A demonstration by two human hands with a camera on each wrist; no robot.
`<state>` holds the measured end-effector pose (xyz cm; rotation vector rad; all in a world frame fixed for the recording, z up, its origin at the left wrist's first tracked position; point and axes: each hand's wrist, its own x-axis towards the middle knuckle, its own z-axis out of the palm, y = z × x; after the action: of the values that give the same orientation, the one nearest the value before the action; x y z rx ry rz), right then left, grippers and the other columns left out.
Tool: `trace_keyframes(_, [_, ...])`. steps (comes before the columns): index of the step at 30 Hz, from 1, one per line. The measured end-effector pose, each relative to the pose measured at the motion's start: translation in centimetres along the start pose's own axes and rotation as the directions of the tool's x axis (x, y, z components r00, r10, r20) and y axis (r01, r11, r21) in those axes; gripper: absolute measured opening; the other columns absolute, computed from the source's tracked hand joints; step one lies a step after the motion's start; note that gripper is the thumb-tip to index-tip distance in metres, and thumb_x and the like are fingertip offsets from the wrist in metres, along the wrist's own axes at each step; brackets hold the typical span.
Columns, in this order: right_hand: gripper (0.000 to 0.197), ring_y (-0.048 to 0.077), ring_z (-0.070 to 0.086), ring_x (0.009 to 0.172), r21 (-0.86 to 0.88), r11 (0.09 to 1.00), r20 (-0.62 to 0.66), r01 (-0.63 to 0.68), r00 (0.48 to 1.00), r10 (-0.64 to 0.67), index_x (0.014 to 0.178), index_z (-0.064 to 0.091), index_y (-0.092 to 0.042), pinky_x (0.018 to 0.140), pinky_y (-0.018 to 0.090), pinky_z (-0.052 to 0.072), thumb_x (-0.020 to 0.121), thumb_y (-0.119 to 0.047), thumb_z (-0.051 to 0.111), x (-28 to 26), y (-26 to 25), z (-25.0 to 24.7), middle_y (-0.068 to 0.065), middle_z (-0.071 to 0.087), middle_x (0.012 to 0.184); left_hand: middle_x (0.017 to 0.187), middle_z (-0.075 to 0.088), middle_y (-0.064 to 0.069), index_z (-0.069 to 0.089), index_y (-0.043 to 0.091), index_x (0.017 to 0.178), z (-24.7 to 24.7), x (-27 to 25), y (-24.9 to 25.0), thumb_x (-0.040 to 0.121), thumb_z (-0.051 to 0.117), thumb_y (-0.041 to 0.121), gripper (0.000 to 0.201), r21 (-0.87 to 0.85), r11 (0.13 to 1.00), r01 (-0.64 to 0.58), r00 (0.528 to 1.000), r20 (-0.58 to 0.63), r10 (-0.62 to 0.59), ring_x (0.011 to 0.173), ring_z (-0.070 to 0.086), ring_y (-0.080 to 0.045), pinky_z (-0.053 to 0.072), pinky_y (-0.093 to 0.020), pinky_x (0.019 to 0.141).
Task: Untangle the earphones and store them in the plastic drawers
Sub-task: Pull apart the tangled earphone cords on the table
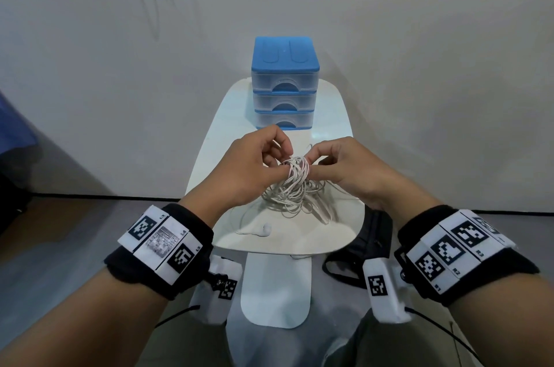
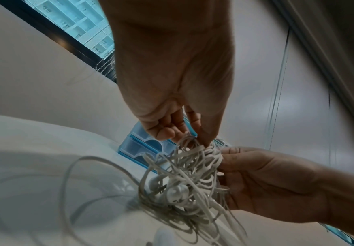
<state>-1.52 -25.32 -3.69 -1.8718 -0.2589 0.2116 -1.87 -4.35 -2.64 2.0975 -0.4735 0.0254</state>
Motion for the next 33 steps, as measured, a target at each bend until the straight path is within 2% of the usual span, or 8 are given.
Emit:
trace_keyframes(5, [0.009, 0.008, 0.060, 0.065, -0.025, 1.000, -0.015, 0.004, 1.000, -0.004, 0.089, 0.077, -0.005, 0.070, 0.020, 0.045, 0.086, -0.012, 0.081, 0.0, 0.1, -0.1, -0.001, 0.072, 0.069, 0.082, 0.067, 0.004, 0.064, 0.020, 0.095, -0.4, -0.1, 0.0, 0.084, 0.080, 0.007, 0.023, -0.009, 1.000, 0.018, 1.000, -0.005, -0.018, 0.067, 0.056, -0.011, 0.051, -0.021, 0.065])
trace_keyframes(10, [0.010, -0.001, 0.050, 0.048, -0.052, 0.998, -0.024, 0.026, 0.999, -0.027, 0.092, 0.074, 0.001, 0.052, 0.008, 0.036, 0.087, -0.006, 0.079, -0.2, 0.1, -0.2, -0.010, 0.063, 0.056, 0.082, 0.068, 0.004, 0.064, 0.020, 0.096, -0.2, -0.1, 0.0, 0.083, 0.080, 0.006, 0.025, -0.001, 1.000, 0.026, 1.000, -0.011, -0.026, 0.065, 0.057, -0.010, 0.050, -0.020, 0.063])
trace_keyframes(15, [0.010, 0.002, 0.050, 0.053, -0.050, 0.998, -0.045, 0.046, 0.998, -0.048, 0.087, 0.077, -0.003, 0.056, 0.012, 0.038, 0.082, -0.009, 0.083, 0.0, 0.0, 0.2, -0.007, 0.065, 0.062, 0.083, 0.070, 0.004, 0.064, 0.021, 0.097, -0.4, -0.2, 0.2, 0.084, 0.080, 0.007, 0.025, -0.005, 0.999, 0.051, 0.999, 0.004, -0.051, 0.068, 0.061, -0.011, 0.052, -0.022, 0.066])
trace_keyframes(19, [0.007, 0.000, 0.048, 0.050, -0.063, 0.998, -0.047, 0.006, 0.999, -0.009, 0.089, 0.076, -0.004, 0.053, 0.012, 0.036, 0.086, -0.008, 0.081, -0.2, 0.2, -0.4, -0.009, 0.064, 0.056, 0.089, 0.077, -0.005, 0.063, 0.018, 0.105, -1.1, -0.2, 0.7, 0.095, 0.063, 0.006, 0.016, -0.123, 0.981, 0.147, 0.987, 0.078, -0.138, 0.077, 0.066, -0.017, 0.052, -0.034, 0.078])
trace_keyframes(22, [0.007, 0.000, 0.049, 0.050, -0.071, 0.997, -0.045, 0.026, 0.999, -0.029, 0.087, 0.076, -0.004, 0.053, 0.010, 0.037, 0.084, -0.007, 0.081, -0.2, 0.0, -0.1, -0.009, 0.063, 0.057, 0.090, 0.078, -0.009, 0.063, 0.015, 0.108, -1.3, 0.0, 1.2, 0.096, 0.046, 0.003, 0.024, -0.223, 0.948, 0.228, 0.972, 0.108, -0.208, 0.076, 0.064, -0.017, 0.049, -0.036, 0.077])
trace_keyframes(27, [0.009, 0.009, 0.057, 0.063, -0.066, 0.996, -0.035, 0.057, 0.998, -0.060, 0.085, 0.078, -0.006, 0.061, 0.016, 0.044, 0.081, -0.010, 0.085, 0.1, -0.5, 0.4, 0.020, 0.072, 0.086, 0.097, 0.078, -0.015, 0.061, 0.015, 0.112, -1.5, -0.1, 1.4, 0.092, 0.054, 0.006, 0.023, -0.229, 0.947, 0.224, 0.972, 0.118, -0.202, 0.084, 0.067, -0.023, 0.055, -0.043, 0.089])
trace_keyframes(29, [0.011, 0.011, 0.057, 0.066, -0.073, 0.996, -0.036, 0.060, 0.997, -0.063, 0.085, 0.078, -0.006, 0.065, 0.019, 0.046, 0.080, -0.012, 0.086, 0.1, -0.5, 0.4, 0.015, 0.072, 0.088, 0.098, 0.079, -0.013, 0.059, 0.015, 0.115, -1.7, -0.2, 1.3, 0.092, 0.057, 0.002, 0.027, -0.214, 0.954, 0.209, 0.974, 0.136, -0.183, 0.088, 0.069, -0.026, 0.056, -0.045, 0.093])
trace_keyframes(33, [0.014, 0.007, 0.051, 0.060, -0.060, 0.998, -0.052, 0.018, 0.998, -0.021, 0.086, 0.077, -0.006, 0.062, 0.019, 0.042, 0.080, -0.015, 0.086, 0.1, -0.1, -0.1, -0.002, 0.066, 0.066, 0.104, 0.078, -0.007, 0.058, 0.018, 0.119, -2.1, -0.6, 1.0, 0.089, 0.066, -0.009, 0.041, -0.188, 0.964, 0.190, 0.970, 0.190, -0.154, 0.090, 0.074, -0.025, 0.057, -0.041, 0.089])
